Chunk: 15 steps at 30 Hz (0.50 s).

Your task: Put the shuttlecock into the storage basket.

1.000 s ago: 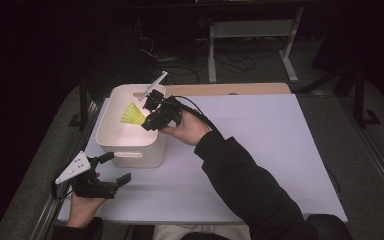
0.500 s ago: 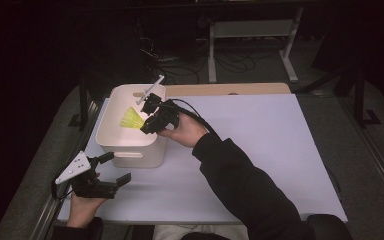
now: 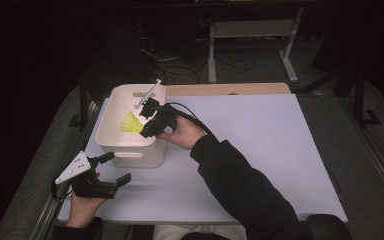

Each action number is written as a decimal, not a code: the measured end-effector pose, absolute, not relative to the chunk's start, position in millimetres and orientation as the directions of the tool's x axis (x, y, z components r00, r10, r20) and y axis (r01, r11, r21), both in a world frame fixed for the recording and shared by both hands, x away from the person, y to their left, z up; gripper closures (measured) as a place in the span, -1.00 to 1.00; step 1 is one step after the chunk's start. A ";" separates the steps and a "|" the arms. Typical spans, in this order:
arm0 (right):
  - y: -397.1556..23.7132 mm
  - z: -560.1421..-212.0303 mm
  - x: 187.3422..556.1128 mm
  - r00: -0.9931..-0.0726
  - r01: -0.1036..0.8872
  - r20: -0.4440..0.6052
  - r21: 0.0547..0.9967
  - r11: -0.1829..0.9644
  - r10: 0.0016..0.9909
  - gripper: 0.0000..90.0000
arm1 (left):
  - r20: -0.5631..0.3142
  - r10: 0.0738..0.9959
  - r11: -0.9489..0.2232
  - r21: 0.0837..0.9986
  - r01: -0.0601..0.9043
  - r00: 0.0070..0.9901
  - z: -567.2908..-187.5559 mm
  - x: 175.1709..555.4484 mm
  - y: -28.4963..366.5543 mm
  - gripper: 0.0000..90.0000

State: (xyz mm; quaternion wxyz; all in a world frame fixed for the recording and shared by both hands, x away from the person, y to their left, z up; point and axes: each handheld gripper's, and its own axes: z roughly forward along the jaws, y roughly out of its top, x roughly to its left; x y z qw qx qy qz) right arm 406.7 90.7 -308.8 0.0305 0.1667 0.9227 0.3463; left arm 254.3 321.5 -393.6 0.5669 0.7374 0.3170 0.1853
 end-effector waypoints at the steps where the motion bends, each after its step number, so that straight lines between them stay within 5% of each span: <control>1: 91.0 -309.8 406.8 -0.942 0.288 0.061 0.649 0.704 0.329 0.41 | -0.088 0.678 -0.155 0.954 0.258 0.730 -393.6 254.3 321.3 -1.00; 7: 93.1 -313.1 407.5 -0.941 0.292 0.066 0.658 0.695 0.332 0.37 | -0.087 0.677 -0.154 0.954 0.256 0.730 -393.5 254.1 321.6 -1.00; 15: 86.0 -309.2 409.5 -0.936 0.304 0.075 0.663 0.684 0.343 -0.07 | -0.089 0.677 -0.154 0.954 0.258 0.731 -393.6 254.2 321.3 -1.00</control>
